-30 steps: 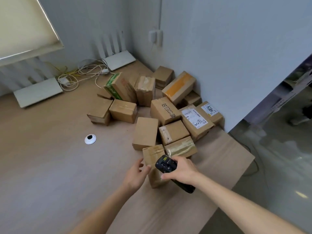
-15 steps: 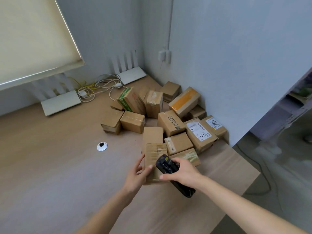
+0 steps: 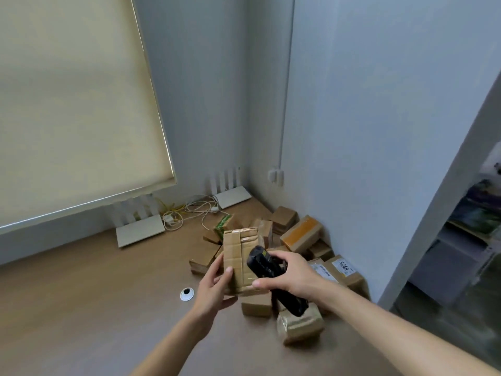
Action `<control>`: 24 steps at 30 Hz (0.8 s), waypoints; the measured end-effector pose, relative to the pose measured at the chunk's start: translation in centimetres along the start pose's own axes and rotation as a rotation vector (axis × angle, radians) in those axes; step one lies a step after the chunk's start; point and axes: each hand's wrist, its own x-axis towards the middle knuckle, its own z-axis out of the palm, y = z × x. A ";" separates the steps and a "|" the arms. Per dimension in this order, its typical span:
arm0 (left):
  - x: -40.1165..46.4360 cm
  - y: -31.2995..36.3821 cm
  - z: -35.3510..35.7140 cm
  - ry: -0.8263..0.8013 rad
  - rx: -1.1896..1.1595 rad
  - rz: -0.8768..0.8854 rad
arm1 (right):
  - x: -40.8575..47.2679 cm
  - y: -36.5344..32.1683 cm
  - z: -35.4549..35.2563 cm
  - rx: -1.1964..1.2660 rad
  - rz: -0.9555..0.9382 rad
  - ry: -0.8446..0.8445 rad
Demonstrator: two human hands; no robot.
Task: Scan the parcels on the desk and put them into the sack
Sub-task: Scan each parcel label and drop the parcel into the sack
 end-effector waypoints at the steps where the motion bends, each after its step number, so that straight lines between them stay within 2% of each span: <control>1: -0.4 0.7 -0.2 0.015 -0.024 0.012 | -0.1 -0.9 -0.3 -0.008 -0.012 0.014; 9: -2.8 5.5 -1.1 0.085 -0.192 0.075 | -1.0 -5.3 -1.0 -0.014 -0.080 0.047; 14: -3.7 6.6 -1.8 0.113 -0.196 0.105 | -0.8 -6.0 -0.7 -0.041 -0.068 0.093; 21: -4.4 6.4 -3.0 0.248 0.000 0.186 | -1.0 -6.2 -0.5 -0.047 -0.095 0.082; 24: -5.0 6.4 -3.1 0.200 0.023 0.165 | -1.3 -6.1 -0.3 -0.058 -0.095 0.091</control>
